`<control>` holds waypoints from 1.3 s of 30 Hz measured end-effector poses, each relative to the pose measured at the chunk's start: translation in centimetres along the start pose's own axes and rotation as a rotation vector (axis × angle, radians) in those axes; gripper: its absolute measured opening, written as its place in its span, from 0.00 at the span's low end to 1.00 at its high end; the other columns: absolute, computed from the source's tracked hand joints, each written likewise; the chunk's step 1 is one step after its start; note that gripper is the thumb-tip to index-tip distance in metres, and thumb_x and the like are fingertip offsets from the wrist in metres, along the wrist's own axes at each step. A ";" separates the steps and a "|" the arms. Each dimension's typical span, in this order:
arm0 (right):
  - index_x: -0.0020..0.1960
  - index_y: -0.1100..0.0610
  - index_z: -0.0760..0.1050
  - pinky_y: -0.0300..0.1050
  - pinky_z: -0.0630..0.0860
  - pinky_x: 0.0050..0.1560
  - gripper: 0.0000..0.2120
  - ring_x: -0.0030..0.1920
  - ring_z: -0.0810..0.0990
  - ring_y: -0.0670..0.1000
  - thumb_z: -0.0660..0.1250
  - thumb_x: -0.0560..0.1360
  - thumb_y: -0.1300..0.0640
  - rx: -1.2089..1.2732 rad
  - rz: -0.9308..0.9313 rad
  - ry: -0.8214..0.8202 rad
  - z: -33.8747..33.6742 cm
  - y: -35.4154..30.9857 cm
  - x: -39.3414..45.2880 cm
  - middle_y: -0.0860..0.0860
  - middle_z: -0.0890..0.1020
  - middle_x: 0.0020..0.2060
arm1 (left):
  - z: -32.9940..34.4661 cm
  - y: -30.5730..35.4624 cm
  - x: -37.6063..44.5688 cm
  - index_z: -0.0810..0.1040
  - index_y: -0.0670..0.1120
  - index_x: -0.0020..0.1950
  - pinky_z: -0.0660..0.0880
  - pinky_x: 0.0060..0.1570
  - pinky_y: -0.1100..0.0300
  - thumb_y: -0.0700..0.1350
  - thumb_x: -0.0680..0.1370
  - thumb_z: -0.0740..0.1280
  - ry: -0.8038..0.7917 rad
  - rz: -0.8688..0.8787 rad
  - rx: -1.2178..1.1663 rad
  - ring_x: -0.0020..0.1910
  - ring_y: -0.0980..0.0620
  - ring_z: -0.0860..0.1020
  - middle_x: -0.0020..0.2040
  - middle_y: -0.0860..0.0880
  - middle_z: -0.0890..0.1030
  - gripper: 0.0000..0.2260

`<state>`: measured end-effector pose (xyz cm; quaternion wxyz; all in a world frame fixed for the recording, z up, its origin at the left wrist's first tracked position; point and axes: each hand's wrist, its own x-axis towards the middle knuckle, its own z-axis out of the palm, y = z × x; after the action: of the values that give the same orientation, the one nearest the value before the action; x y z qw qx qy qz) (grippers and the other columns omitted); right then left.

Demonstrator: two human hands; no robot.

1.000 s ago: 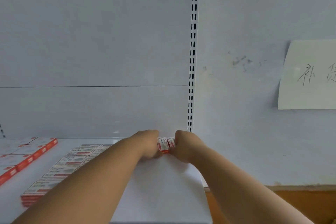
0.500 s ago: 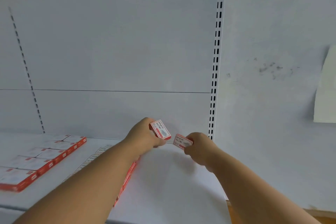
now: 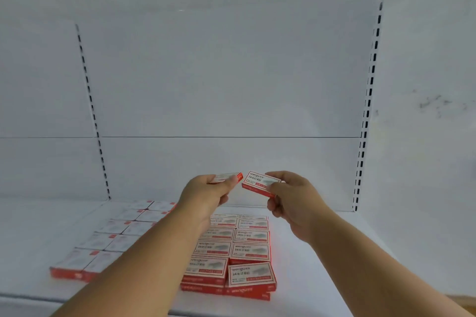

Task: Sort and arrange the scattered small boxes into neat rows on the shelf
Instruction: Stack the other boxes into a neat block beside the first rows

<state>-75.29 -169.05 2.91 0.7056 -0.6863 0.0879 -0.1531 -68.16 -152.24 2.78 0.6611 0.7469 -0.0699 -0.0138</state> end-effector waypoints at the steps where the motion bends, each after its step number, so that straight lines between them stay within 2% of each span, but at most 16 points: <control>1: 0.54 0.56 0.78 0.43 0.70 0.29 0.08 0.30 0.75 0.50 0.62 0.78 0.64 -0.052 0.001 0.054 0.5 0.3 0.0 0.56 0.85 0.40 | -0.8 -0.2 0.1 0.78 0.45 0.58 0.78 0.58 0.46 0.52 0.69 0.78 0.004 -0.003 0.013 0.46 0.48 0.82 0.46 0.47 0.83 0.22; 3: 0.52 0.54 0.77 0.41 0.70 0.27 0.07 0.29 0.75 0.49 0.64 0.77 0.62 -0.188 0.021 0.181 1.0 0.9 0.3 0.55 0.84 0.39 | -2.1 -1.0 0.7 0.78 0.47 0.50 0.77 0.59 0.46 0.51 0.69 0.79 0.002 0.022 0.112 0.44 0.48 0.81 0.44 0.49 0.83 0.16; 5: 0.53 0.53 0.76 0.39 0.68 0.25 0.08 0.29 0.74 0.49 0.64 0.76 0.62 -0.344 0.071 0.253 1.3 1.8 0.6 0.54 0.83 0.37 | -2.9 -1.7 1.5 0.77 0.48 0.42 0.79 0.55 0.50 0.56 0.66 0.79 -0.018 0.038 0.338 0.43 0.50 0.81 0.42 0.51 0.82 0.17; 7: 0.53 0.53 0.78 0.39 0.68 0.26 0.11 0.29 0.73 0.49 0.62 0.76 0.63 -0.451 0.142 0.260 1.4 2.7 0.9 0.52 0.81 0.36 | -3.1 -2.3 2.2 0.79 0.47 0.44 0.80 0.49 0.52 0.64 0.58 0.77 -0.043 0.014 0.612 0.42 0.49 0.81 0.43 0.50 0.83 0.25; 9: 0.55 0.54 0.79 0.41 0.69 0.29 0.14 0.32 0.74 0.50 0.60 0.75 0.64 -0.488 0.190 0.237 1.7 3.2 1.2 0.52 0.80 0.36 | -3.0 -3.0 2.7 0.80 0.47 0.46 0.80 0.46 0.53 0.66 0.56 0.75 -0.051 -0.020 0.769 0.42 0.47 0.82 0.43 0.50 0.83 0.29; 12: 0.60 0.54 0.78 0.42 0.72 0.35 0.17 0.37 0.76 0.51 0.58 0.76 0.64 -0.615 0.212 0.198 2.0 3.4 2.2 0.52 0.81 0.40 | -2.9 -3.6 3.1 0.79 0.45 0.49 0.75 0.40 0.56 0.66 0.63 0.75 -0.123 -0.051 0.749 0.42 0.48 0.81 0.44 0.49 0.83 0.28; 16: 0.63 0.59 0.76 0.39 0.73 0.36 0.16 0.41 0.75 0.50 0.59 0.77 0.65 -0.762 0.200 0.141 2.8 3.6 3.1 0.54 0.79 0.50 | -2.3 -4.5 4.2 0.79 0.42 0.55 0.71 0.41 0.57 0.65 0.75 0.65 -0.176 -0.066 0.725 0.45 0.47 0.80 0.48 0.47 0.83 0.27; 18: 0.60 0.62 0.76 0.40 0.76 0.40 0.13 0.43 0.78 0.50 0.60 0.78 0.64 -0.796 0.250 0.089 3.3 3.6 3.0 0.57 0.79 0.51 | -2.2 -5.0 4.5 0.80 0.41 0.54 0.72 0.39 0.57 0.59 0.79 0.63 -0.170 -0.039 0.730 0.44 0.47 0.81 0.46 0.47 0.83 0.21; 20: 0.54 0.60 0.73 0.44 0.77 0.52 0.06 0.54 0.80 0.53 0.61 0.78 0.62 -1.065 0.316 0.026 4.1 2.8 2.4 0.55 0.80 0.54 | -2.3 -5.4 4.6 0.81 0.42 0.49 0.75 0.37 0.57 0.52 0.79 0.64 -0.168 -0.023 0.734 0.42 0.48 0.82 0.44 0.47 0.83 0.14; 22: 0.54 0.57 0.72 0.44 0.76 0.55 0.05 0.57 0.80 0.55 0.61 0.78 0.61 -1.212 0.263 0.007 4.2 2.6 2.4 0.54 0.80 0.56 | -2.4 -5.6 4.9 0.81 0.43 0.46 0.79 0.41 0.56 0.48 0.78 0.64 -0.172 -0.023 0.726 0.41 0.48 0.83 0.42 0.47 0.84 0.11; 24: 0.55 0.58 0.75 0.45 0.76 0.50 0.07 0.54 0.80 0.56 0.62 0.78 0.59 -0.995 0.242 0.076 3.6 3.6 2.7 0.54 0.80 0.50 | -2.5 -5.5 4.9 0.82 0.43 0.45 0.79 0.41 0.56 0.47 0.78 0.64 -0.174 -0.015 0.720 0.41 0.47 0.83 0.42 0.47 0.84 0.10; 27: 0.46 0.57 0.77 0.47 0.77 0.46 0.08 0.43 0.79 0.54 0.63 0.77 0.54 -0.802 0.180 0.170 3.4 4.6 3.0 0.53 0.79 0.41 | -2.5 -5.6 4.6 0.82 0.43 0.46 0.79 0.40 0.56 0.49 0.78 0.64 -0.170 0.009 0.730 0.40 0.47 0.83 0.41 0.47 0.84 0.11; 30: 0.54 0.60 0.79 0.50 0.80 0.53 0.15 0.48 0.83 0.54 0.59 0.80 0.50 -0.914 0.240 0.113 3.4 4.9 3.1 0.54 0.83 0.51 | -2.5 -5.7 4.2 0.81 0.44 0.47 0.79 0.38 0.57 0.49 0.79 0.63 -0.180 0.007 0.738 0.39 0.48 0.84 0.41 0.48 0.84 0.11; 33: 0.67 0.54 0.71 0.47 0.79 0.51 0.17 0.53 0.81 0.54 0.61 0.80 0.49 -0.890 0.206 0.156 3.6 4.7 2.5 0.52 0.80 0.58 | -2.7 -5.2 3.5 0.80 0.43 0.52 0.78 0.37 0.58 0.49 0.80 0.62 -0.203 0.003 0.717 0.42 0.48 0.83 0.45 0.47 0.84 0.11; 36: 0.59 0.52 0.75 0.50 0.81 0.52 0.12 0.48 0.82 0.51 0.60 0.80 0.49 -0.863 0.155 0.185 3.7 5.1 2.2 0.51 0.81 0.52 | -3.1 -4.8 2.4 0.73 0.43 0.66 0.80 0.44 0.56 0.48 0.81 0.62 -0.192 -0.001 0.652 0.49 0.46 0.82 0.57 0.46 0.81 0.15; 39: 0.64 0.50 0.74 0.50 0.80 0.51 0.16 0.51 0.80 0.53 0.57 0.80 0.46 -0.871 0.112 0.224 3.7 4.7 1.1 0.52 0.76 0.60 | -3.9 -4.3 1.0 0.67 0.49 0.72 0.82 0.48 0.51 0.50 0.80 0.62 -0.203 0.053 0.630 0.51 0.45 0.81 0.64 0.47 0.75 0.20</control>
<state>-72.54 -165.93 -1.52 0.3445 -0.8925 0.2569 -0.1370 -66.34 -148.05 -0.92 0.3876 0.9073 -0.1557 -0.0486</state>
